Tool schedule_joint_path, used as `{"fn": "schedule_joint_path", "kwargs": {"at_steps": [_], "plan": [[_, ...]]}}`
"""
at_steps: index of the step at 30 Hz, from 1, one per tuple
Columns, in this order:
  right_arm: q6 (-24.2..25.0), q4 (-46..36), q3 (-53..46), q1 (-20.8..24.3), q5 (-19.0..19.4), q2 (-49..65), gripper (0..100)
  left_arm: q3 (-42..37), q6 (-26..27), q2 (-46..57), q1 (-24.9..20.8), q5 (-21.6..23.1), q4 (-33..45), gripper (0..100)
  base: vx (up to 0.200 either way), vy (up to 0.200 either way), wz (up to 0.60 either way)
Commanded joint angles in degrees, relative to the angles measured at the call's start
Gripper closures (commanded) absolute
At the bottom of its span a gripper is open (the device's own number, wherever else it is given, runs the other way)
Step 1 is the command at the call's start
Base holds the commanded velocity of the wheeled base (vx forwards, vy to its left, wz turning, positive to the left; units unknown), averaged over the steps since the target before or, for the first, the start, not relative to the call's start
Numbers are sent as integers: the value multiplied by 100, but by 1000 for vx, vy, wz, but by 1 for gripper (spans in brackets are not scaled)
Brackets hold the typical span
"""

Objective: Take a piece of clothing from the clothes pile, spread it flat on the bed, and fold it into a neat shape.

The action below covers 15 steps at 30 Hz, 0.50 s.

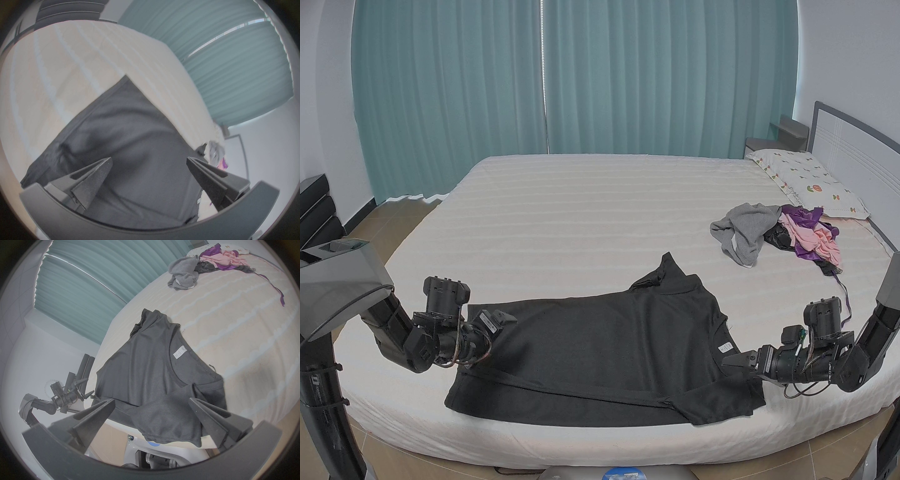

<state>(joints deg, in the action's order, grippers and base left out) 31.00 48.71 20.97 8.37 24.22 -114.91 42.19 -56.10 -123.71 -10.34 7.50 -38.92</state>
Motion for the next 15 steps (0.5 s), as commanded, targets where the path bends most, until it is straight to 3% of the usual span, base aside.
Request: {"fn": "schedule_joint_path", "kwargs": {"at_steps": [1, 2, 3, 7, 11, 15], "plan": [[46, 86, 74, 252, -76, -93, 0, 52, -261, 14, 243, -3, -335, 0, 0, 0, 0], [55, 174, 215, 463, -295, -163, 0, 61, -560, -4, 401, 15, -748, 0, 0, 0, 0], [55, 174, 215, 463, -295, -163, 0, 61, -560, -4, 401, 15, -748, 0, 0, 0, 0], [134, 147, 768, 1193, -884, -366, 0, -194, -621, 58, 577, 103, -994, 0, 0, 0, 0], [732, 94, 1305, 1887, -1078, -594, 0, -449, -525, 251, 761, 314, -985, 0, 0, 0, 0], [802, -90, 1762, 2327, -1201, -1016, 0, -660, -261, 348, 990, 639, -985, 0, 0, 0, 0]]}}
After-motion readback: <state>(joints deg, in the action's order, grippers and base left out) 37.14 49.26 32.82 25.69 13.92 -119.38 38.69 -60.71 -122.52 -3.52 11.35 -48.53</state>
